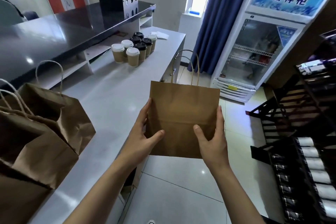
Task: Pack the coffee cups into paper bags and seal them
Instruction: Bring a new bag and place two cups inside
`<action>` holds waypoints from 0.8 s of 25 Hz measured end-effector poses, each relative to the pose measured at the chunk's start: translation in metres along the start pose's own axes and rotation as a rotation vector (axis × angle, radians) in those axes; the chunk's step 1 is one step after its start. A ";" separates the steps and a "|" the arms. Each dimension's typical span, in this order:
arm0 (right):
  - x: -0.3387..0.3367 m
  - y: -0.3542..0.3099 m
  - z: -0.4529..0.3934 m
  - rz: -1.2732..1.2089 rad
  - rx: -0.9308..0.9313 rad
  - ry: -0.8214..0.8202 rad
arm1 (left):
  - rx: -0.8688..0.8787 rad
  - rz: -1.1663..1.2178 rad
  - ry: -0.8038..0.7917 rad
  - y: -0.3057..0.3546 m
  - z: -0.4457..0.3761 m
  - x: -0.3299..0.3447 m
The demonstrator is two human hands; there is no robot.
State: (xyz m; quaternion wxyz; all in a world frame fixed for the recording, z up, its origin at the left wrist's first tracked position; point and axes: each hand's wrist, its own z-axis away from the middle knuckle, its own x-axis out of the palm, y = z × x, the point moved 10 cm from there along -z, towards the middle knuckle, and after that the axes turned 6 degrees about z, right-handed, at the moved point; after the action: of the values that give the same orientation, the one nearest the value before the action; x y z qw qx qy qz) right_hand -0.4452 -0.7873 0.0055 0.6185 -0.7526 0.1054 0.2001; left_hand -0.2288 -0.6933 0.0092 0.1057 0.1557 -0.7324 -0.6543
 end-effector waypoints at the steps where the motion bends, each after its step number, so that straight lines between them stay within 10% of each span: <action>1: 0.006 0.000 -0.012 0.000 0.006 -0.001 | -0.003 -0.003 0.002 -0.001 -0.013 -0.002; 20: 0.050 0.055 -0.251 -0.042 0.028 -0.052 | -0.026 -0.068 0.022 -0.040 -0.240 0.029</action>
State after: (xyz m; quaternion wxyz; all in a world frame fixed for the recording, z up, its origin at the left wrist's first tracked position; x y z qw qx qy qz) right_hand -0.3799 -1.0385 -0.0259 0.6357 -0.7402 0.0764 0.2053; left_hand -0.1666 -0.9297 -0.0029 0.0935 0.1862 -0.7168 -0.6654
